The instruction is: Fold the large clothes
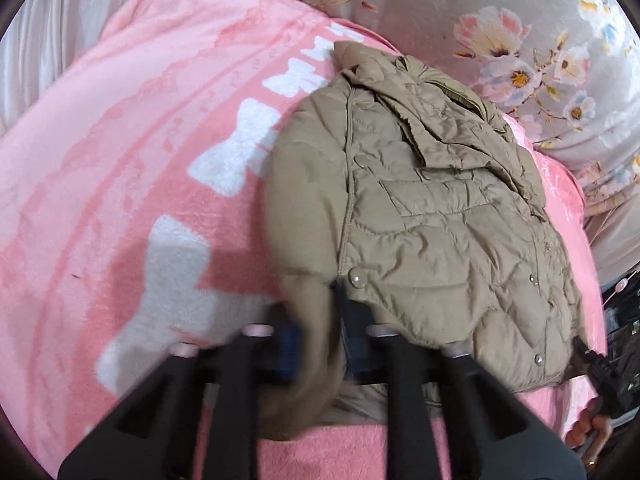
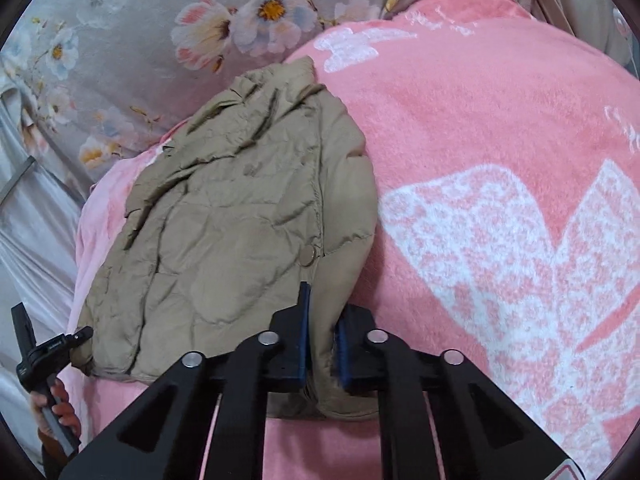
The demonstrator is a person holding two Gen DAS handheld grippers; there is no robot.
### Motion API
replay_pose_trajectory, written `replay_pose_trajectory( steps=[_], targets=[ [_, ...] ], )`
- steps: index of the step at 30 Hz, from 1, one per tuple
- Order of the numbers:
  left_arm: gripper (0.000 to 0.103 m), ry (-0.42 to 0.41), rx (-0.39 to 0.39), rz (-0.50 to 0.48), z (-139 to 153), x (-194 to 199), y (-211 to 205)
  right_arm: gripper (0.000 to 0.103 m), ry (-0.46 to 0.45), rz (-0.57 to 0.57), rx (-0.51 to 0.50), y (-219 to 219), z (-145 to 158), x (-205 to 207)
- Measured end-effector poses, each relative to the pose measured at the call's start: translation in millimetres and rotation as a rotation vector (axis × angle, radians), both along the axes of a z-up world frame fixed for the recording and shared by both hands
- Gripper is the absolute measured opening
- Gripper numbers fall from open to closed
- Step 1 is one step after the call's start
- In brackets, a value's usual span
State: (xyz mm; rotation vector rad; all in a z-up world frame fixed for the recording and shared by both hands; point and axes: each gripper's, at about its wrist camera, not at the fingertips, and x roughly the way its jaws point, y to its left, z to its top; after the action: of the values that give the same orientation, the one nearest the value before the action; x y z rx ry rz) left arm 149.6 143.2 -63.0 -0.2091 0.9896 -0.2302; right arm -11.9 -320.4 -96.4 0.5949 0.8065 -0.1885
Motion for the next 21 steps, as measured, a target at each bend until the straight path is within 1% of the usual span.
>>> replay_pose_trajectory(
  steps=[2,4,7,8,10,11,12,13,14,15,17,18,19,20,21],
  targets=[
    [0.005,-0.022,-0.005,-0.01,7,-6,1,0.006,-0.029,0.004,-0.032,5,15,-8],
    [0.003,-0.041,-0.01,-0.015,18,-15,3,0.005,-0.058,0.013,-0.042,9,31,-17],
    [0.003,-0.077,-0.048,-0.03,41,-38,15,0.004,-0.104,0.036,-0.086,19,60,-40],
    [0.003,-0.092,-0.073,-0.037,53,-50,22,0.004,-0.131,0.04,-0.118,24,76,-55],
    [0.003,-0.129,-0.126,-0.047,77,-76,35,0.004,-0.174,0.048,-0.137,28,100,-78],
    [0.003,-0.142,-0.141,-0.049,85,-85,39,0.004,-0.208,0.047,-0.153,32,118,-94],
    [0.003,-0.166,-0.165,-0.051,101,-100,46,0.004,-0.232,0.047,-0.164,33,130,-104],
    [0.003,-0.19,-0.189,-0.052,115,-111,52,0.003,-0.274,0.045,-0.188,35,149,-117],
    [0.003,-0.226,-0.213,-0.054,134,-121,59,0.003,-0.296,0.041,-0.2,35,159,-123],
    [0.003,-0.257,-0.221,-0.049,149,-127,62,0.003,-0.34,0.031,-0.217,35,175,-129],
    [0.003,-0.314,-0.223,-0.038,171,-128,64,0.003,-0.41,0.008,-0.228,28,199,-128],
    [0.004,-0.35,-0.213,-0.031,183,-122,63,0.003,-0.429,0.002,-0.222,22,206,-123],
    [0.004,-0.379,-0.198,-0.024,192,-112,59,0.003,-0.443,-0.004,-0.208,14,210,-112],
    [0.004,-0.389,-0.186,-0.014,196,-101,55,0.003,-0.448,-0.013,-0.185,4,210,-93],
    [0.004,-0.386,-0.158,-0.008,198,-80,46,0.003,-0.438,-0.021,-0.169,-4,209,-77]
  ],
)
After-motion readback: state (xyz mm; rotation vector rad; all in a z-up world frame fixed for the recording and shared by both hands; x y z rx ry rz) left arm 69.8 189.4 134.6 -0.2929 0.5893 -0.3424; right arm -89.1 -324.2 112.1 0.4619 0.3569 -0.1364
